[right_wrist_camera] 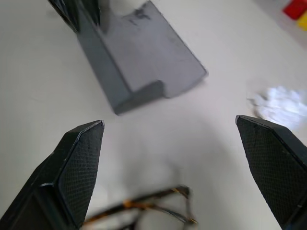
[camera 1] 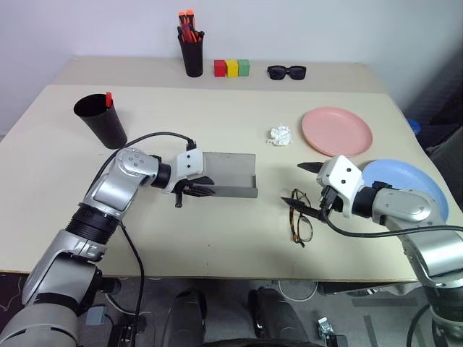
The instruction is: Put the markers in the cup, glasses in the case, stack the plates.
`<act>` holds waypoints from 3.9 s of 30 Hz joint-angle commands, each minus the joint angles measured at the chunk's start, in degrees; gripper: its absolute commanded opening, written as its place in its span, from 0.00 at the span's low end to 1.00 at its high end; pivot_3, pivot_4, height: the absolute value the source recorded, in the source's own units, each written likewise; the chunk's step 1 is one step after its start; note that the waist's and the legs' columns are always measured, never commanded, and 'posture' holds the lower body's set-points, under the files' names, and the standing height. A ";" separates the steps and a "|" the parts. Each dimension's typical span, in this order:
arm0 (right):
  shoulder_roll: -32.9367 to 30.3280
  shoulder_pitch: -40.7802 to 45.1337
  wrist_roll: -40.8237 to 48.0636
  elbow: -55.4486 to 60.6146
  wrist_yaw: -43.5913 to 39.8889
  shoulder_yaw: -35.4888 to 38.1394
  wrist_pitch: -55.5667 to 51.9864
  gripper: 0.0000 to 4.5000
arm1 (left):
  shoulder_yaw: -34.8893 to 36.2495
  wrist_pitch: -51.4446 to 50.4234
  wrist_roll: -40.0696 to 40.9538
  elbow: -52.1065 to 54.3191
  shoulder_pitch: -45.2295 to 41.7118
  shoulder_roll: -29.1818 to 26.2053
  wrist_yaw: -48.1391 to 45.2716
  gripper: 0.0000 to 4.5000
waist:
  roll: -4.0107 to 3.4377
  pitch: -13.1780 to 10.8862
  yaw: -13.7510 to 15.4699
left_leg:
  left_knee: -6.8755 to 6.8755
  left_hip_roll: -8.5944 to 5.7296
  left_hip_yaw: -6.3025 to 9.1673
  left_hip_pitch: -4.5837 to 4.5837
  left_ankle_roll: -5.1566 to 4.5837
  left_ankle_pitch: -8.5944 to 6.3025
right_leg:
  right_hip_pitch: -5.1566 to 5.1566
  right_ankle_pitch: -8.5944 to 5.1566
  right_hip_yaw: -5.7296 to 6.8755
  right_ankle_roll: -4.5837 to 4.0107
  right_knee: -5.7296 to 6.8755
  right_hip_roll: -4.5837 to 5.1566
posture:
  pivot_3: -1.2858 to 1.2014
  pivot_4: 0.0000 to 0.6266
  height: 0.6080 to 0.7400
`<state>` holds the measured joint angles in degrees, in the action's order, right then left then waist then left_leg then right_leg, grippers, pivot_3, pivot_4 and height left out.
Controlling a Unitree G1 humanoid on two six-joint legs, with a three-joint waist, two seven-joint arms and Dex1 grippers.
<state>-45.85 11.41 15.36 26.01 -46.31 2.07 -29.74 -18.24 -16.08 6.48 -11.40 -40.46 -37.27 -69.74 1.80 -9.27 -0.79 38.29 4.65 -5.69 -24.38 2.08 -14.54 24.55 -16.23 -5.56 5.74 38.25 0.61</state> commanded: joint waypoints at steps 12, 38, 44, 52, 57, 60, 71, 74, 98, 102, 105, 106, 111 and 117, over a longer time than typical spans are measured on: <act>-11.77 -5.10 -15.85 -11.29 -4.09 0.88 31.05 1.00 | 13.51 -13.47 10.52 20.56 13.12 -3.51 5.75 0.29 | -0.01 0.01 -0.10 | 0.01 0.00 -0.01 0.03 -0.01 -0.01 | -0.01 -0.01 -0.01 0.03 0.02 0.02 | 0.52 0.24 0.87; -8.73 0.73 -32.61 -28.27 3.23 -8.92 70.35 1.00 | 15.09 -22.26 16.67 32.59 23.93 -3.62 15.01 0.29 | -0.03 0.01 -0.10 | 0.04 0.01 -0.07 0.17 -0.01 0.00 | -0.10 -0.03 -0.05 -0.03 0.05 0.04 | 0.52 0.24 0.87; -8.19 3.43 -35.37 -31.62 5.94 -11.31 77.14 1.00 | 14.06 -22.25 16.32 32.93 24.40 -3.85 14.92 0.29 | -0.03 0.01 -0.16 | 0.04 0.01 -0.09 0.20 0.00 0.00 | -0.11 -0.06 -0.08 -0.08 0.07 0.04 | 0.52 0.24 0.87; -8.20 4.95 -36.28 -34.36 6.17 -14.20 80.85 0.57 | 13.14 -22.56 16.56 33.70 24.72 -3.08 15.58 0.30 | -0.03 0.01 -0.18 | 0.04 0.01 -0.11 0.26 0.00 0.00 | -0.16 -0.06 -0.10 -0.08 0.08 0.04 | 0.52 0.24 0.87; -8.24 5.43 -36.36 -35.09 6.49 -14.87 81.35 0.11 | 12.92 -22.43 16.70 33.94 25.30 -2.87 16.07 0.30 | -0.04 0.02 -0.19 | 0.04 0.01 -0.12 0.32 0.00 0.00 | -0.20 -0.06 -0.12 -0.09 0.08 0.04 | 0.52 0.24 0.87; -8.11 5.72 -36.19 -35.35 6.45 -15.10 81.24 0.11 | 12.77 -22.13 16.78 33.79 25.64 -2.81 16.32 0.30 | -0.04 0.02 -0.20 | 0.04 0.02 -0.13 0.38 0.00 0.00 | -0.25 -0.08 -0.12 -0.12 0.08 0.04 | 0.52 0.24 0.87; -7.64 5.17 -35.99 -34.54 6.25 -15.32 79.60 0.05 | 12.64 -22.08 17.13 34.51 26.71 -2.78 17.10 0.30 | -0.04 0.02 -0.20 | 0.04 0.02 -0.14 0.40 0.00 0.00 | -0.27 -0.09 -0.13 -0.13 0.09 0.04 | 0.52 0.24 0.87; -7.27 5.14 -36.10 -34.32 6.38 -15.31 79.13 0.05 | 12.71 -22.13 17.53 34.88 27.01 -2.88 17.09 0.30 | -0.04 0.02 -0.21 | 0.04 0.02 -0.14 0.41 0.00 0.00 | -0.27 -0.09 -0.14 -0.14 0.09 0.04 | 0.52 0.24 0.87; -6.42 4.25 -31.53 -30.67 4.27 -14.50 72.35 0.05 | 13.28 -20.55 17.93 35.12 28.23 -3.54 17.41 0.30 | -0.05 0.02 -0.20 | 0.04 0.02 -0.14 0.46 0.00 0.00 | -0.32 -0.09 -0.15 -0.14 0.10 0.04 | 0.52 0.24 0.87; -6.37 4.00 -29.84 -28.99 3.76 -13.82 70.02 0.05 | 13.33 -20.31 17.80 34.82 28.10 -3.32 17.77 0.30 | -0.05 0.02 -0.15 | 0.04 0.02 -0.15 0.46 0.00 0.00 | -0.32 -0.09 -0.15 -0.14 0.10 0.04 | 0.52 0.24 0.87; -5.15 4.99 -26.31 -26.23 3.43 -12.17 63.87 0.05 | 13.94 -19.97 17.67 34.15 28.30 -3.45 18.15 0.30 | -0.05 0.02 -0.16 | 0.04 0.02 -0.15 0.46 0.00 0.00 | -0.32 -0.09 -0.15 -0.14 0.11 0.04 | 0.52 0.24 0.87; -4.73 5.47 -25.25 -25.05 3.20 -11.73 61.46 0.05 | 14.26 -19.87 17.64 33.93 28.47 -3.60 18.30 0.30 | -0.05 0.02 -0.19 | 0.04 0.02 -0.15 0.46 0.00 0.00 | -0.32 -0.09 -0.15 -0.14 0.11 0.04 | 0.52 0.24 0.87; -2.78 7.41 -21.42 -19.60 1.48 -10.73 50.96 0.05 | 15.67 -19.17 17.52 32.88 29.20 -4.07 19.06 0.30 | -0.05 0.02 -0.17 | 0.03 0.03 -0.15 0.47 0.00 0.00 | -0.31 -0.08 -0.15 -0.13 0.13 0.03 | 0.52 0.24 0.87; 1.37 15.00 -18.48 -11.77 -1.24 -11.32 30.32 0.05 | 20.24 -18.51 17.60 30.66 30.54 -4.38 21.36 0.30 | -0.05 0.02 -0.20 | 0.02 0.04 -0.16 0.47 0.00 0.00 | -0.29 -0.08 -0.14 -0.14 0.14 0.03 | 0.52 0.24 0.87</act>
<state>-45.30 23.55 -4.73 10.74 -46.87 -10.38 6.58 -0.73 -35.56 24.13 19.16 -10.37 -41.12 -49.26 1.75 -9.24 -0.98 38.31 4.69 -5.87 -23.92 2.07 -14.54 24.28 -16.31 -5.70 5.60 38.38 0.64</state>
